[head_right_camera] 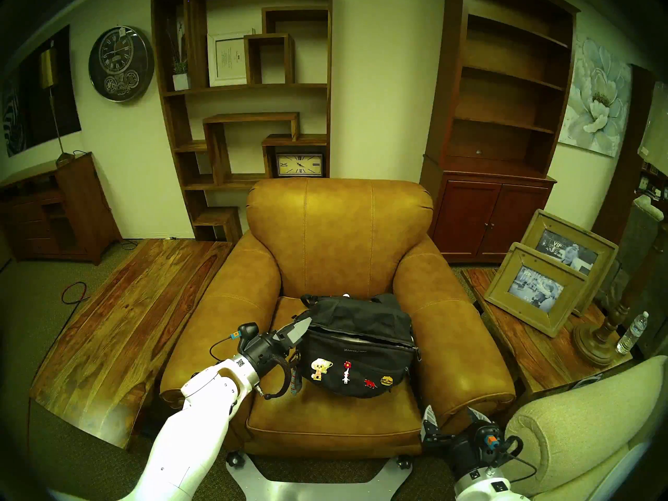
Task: Close a bag with a zipper
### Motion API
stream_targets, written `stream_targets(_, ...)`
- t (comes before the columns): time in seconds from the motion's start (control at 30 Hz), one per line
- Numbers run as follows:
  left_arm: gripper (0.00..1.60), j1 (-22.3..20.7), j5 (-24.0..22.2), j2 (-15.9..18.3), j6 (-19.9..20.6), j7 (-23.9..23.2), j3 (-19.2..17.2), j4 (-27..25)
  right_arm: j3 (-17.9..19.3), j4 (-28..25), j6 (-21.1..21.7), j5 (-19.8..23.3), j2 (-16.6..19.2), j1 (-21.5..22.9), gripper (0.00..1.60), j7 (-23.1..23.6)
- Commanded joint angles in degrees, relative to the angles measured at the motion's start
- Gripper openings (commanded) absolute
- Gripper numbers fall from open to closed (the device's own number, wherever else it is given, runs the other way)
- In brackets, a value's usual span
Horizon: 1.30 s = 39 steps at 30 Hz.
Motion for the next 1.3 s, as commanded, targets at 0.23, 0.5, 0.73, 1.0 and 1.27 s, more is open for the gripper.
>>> stream_targets(0.23,1.01,0.57,0.23,0.09,-0.21,2.14,-0.77,-1.80,0.06,-0.80,-0.23,0.14,-0.14,0.00,1.60,0.00)
stream_targets(0.5,0.66,1.95,1.13,0.70,0.61,2.43,0.15,-2.88,0.06,-0.80,-0.23,0.14,-0.14,0.00,1.60,0.00)
stream_targets(0.73,0.51,2.55,4.42,1.99,1.05,4.74,1.49,-7.97,0.04,-0.77,-0.23,0.12,-0.14,0.03,1.60,-0.01)
stream_targets(1.0,0.00,2.41,10.92,6.25,5.79,8.45,3.88,-13.95,0.02,-0.75,-0.23,0.11,-0.14,0.05,1.60,-0.01)
stream_targets(1.27,0.00,4.27,13.39,7.94,9.72,10.23,4.39,-18.66,0.04,-0.78,-0.24,0.12,-0.13,0.03,1.60,-0.01)
